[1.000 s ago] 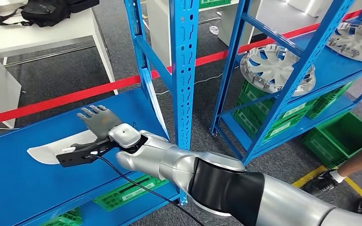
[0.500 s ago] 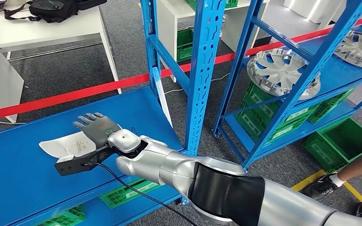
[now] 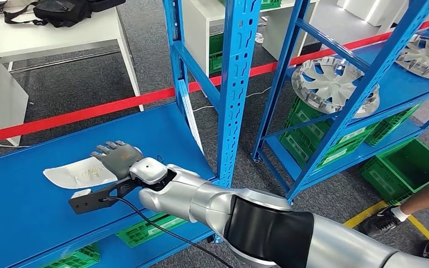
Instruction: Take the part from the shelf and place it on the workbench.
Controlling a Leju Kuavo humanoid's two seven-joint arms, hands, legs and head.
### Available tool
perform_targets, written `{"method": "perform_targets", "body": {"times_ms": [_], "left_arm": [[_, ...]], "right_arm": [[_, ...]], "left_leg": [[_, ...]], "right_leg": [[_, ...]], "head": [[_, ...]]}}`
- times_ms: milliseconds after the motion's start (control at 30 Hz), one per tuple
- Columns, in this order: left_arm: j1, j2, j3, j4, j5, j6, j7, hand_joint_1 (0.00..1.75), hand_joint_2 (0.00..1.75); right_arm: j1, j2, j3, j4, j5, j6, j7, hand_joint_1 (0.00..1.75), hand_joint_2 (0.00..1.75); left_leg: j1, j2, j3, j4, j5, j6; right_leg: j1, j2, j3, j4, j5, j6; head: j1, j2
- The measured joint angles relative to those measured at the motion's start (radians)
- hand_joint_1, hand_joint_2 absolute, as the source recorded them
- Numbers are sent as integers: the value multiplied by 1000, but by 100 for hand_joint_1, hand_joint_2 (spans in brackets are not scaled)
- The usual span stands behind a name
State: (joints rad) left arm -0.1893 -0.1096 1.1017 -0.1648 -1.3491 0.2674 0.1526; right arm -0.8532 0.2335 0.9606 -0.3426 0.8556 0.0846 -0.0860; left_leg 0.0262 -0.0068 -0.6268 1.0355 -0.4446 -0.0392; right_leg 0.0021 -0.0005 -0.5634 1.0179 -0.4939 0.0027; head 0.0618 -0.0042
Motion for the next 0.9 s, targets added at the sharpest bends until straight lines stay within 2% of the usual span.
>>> {"method": "perform_targets", "body": {"times_ms": [267, 333, 367, 500, 533, 900], "left_arm": [[0, 0, 0, 0, -7, 0, 2, 0, 0], [0, 0, 0, 0, -10, 0, 0, 0, 0], [0, 0, 0, 0, -10, 0, -1, 0, 0], [-1, 0, 0, 0, -11, 0, -3, 0, 0], [-1, 0, 0, 0, -11, 0, -3, 0, 0], [-2, 0, 7, 0, -2, 0, -3, 0, 0]], "right_arm": [[16, -5, 0, 2, 2, 22, 46, 1, 175], [20, -9, 0, 5, 0, 23, 53, 15, 175], [21, -11, 0, 6, -2, 24, 55, 26, 175], [33, -20, 0, 12, -9, 29, 63, 161, 175], [37, -22, 0, 14, -11, 29, 66, 173, 175], [71, -43, -1, 31, -19, 26, 80, 175, 175]], "left_leg": [[0, 0, 0, 0, 0, 0], [0, 0, 0, 0, 0, 0], [0, 0, 0, 0, 0, 0], [0, 0, 0, 0, 0, 0], [0, 0, 0, 0, 0, 0], [0, 1, 0, -1, 0, 0]], "right_leg": [[0, 0, 0, 0, 0, -1], [0, 0, 0, 0, 0, -1], [0, 0, 0, 0, 0, -1], [0, 0, 0, 0, 0, -1], [0, 0, 0, 0, 0, -1], [0, 0, 0, 0, -1, -1]], "head": [[0, 0], [0, 0], [0, 0], [0, 0], [0, 0], [0, 0]]}}
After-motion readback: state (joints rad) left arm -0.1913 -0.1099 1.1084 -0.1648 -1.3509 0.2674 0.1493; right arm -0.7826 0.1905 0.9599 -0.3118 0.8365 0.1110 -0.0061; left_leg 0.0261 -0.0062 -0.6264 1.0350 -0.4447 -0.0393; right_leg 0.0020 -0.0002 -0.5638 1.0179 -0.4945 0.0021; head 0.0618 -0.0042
